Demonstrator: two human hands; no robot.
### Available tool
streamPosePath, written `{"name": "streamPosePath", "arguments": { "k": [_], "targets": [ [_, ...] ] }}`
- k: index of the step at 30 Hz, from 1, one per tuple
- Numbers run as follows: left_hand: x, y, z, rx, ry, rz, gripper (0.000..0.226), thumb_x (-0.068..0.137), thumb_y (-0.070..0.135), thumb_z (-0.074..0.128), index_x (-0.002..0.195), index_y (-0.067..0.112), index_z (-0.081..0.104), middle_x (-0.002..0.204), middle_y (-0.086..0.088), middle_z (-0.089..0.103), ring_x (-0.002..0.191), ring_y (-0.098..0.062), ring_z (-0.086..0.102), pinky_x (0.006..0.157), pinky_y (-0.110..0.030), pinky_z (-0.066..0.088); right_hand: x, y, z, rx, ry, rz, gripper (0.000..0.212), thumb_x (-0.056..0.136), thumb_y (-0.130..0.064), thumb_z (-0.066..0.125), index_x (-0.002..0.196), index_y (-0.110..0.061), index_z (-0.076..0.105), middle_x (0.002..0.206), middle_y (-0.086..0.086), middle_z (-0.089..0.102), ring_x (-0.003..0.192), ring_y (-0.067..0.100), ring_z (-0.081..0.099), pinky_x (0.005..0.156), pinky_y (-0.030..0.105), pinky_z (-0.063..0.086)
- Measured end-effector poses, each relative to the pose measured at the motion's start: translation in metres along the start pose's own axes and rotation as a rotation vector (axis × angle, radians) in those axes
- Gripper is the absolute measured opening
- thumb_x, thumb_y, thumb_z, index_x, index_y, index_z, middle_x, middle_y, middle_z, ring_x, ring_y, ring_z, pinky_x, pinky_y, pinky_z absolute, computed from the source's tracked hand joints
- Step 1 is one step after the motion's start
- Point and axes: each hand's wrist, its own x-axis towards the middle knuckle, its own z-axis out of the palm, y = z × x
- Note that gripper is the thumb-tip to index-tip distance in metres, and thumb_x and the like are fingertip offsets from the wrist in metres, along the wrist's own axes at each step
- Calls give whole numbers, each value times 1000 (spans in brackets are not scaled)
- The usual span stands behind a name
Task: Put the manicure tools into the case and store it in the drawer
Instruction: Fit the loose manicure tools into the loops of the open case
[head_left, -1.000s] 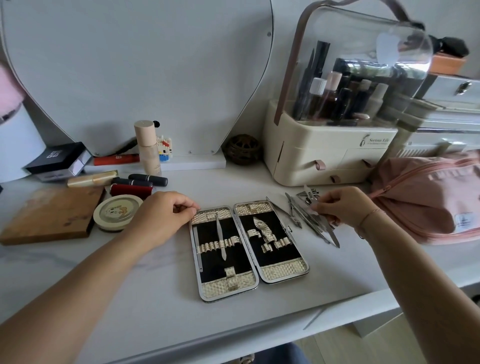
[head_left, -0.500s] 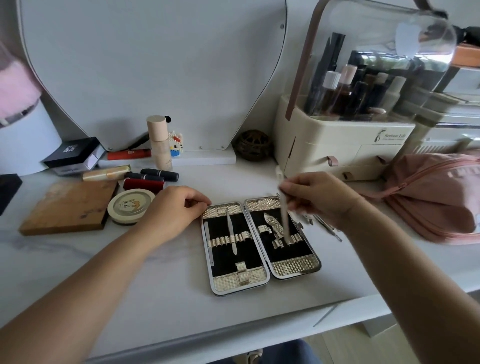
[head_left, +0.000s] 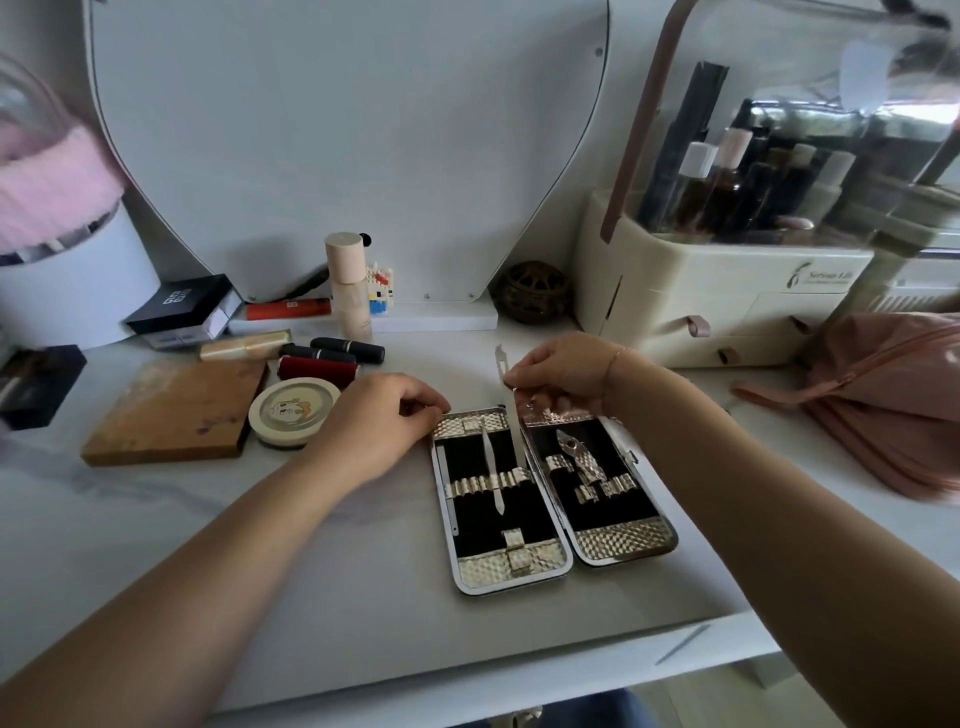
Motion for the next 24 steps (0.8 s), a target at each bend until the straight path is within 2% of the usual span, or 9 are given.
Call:
{"name": "streamPosePath", "arguments": {
  "k": [3,6,8,13,17,19,21,24],
  "targets": [
    [0,1,-1,-1,5,3,13,86,20,63,91,26,73,94,11,69,86,-2,58,68,-5,36,-2,-5,-4,-214,-21,19,11,80,-11,68,79,-1,66,51,5,47,32,7,32,35,12,26],
    [0,1,-1,5,10,-1,12,86,21,63,91,26,73,94,10,69,86,-2,58,66,-3,34,-5,-11,-7,-424,-85,21,12,77,-20,73,74,-9,68,54,1,49,34,5,36,38,14,29],
    [0,1,-1,8,17,-1,12,86,21,63,91,25,73,94,8,71,86,-4,59,65,-1,34,-3,-15,-9,-513,-82,8,19,74,-24,75,79,-7,70,53,-2,50,35,4,39,43,17,32],
    [0,1,-1,9,10,5,13,86,21,63,93,25,73,96,8,70,87,-5,59,68,-5,37,18,-18,-12,-401,-18,52,34,84,-27,66,94,6,67,59,6,50,44,13,36,40,19,31],
    [0,1,-2,9,7,11,13,86,20,63,92,25,73,95,8,70,86,-4,60,69,-6,38,34,-17,-6,-365,-47,96,39,85,-20,64,107,13,61,67,12,52,49,16,38,41,20,32],
    [1,1,-2,8,8,14,14,86,19,63,91,25,73,94,8,70,83,-2,59,67,-4,37,37,-17,-5,-343,-61,94,29,85,-16,64,98,10,65,63,10,52,46,15,38,39,19,32],
    [1,1,-2,5,5,15,14,86,19,62,91,26,73,94,9,69,82,0,58,67,-3,36,36,-17,-5,-332,-87,75,14,84,-14,65,83,-1,69,59,8,53,44,13,39,37,17,33],
    [1,0,-1,2,2,15,14,86,20,62,92,26,73,94,10,70,84,-1,59,67,-5,37,29,-18,-6,-403,-150,24,8,84,-16,66,78,-10,69,52,3,56,42,12,41,39,17,36]
  ]
}}
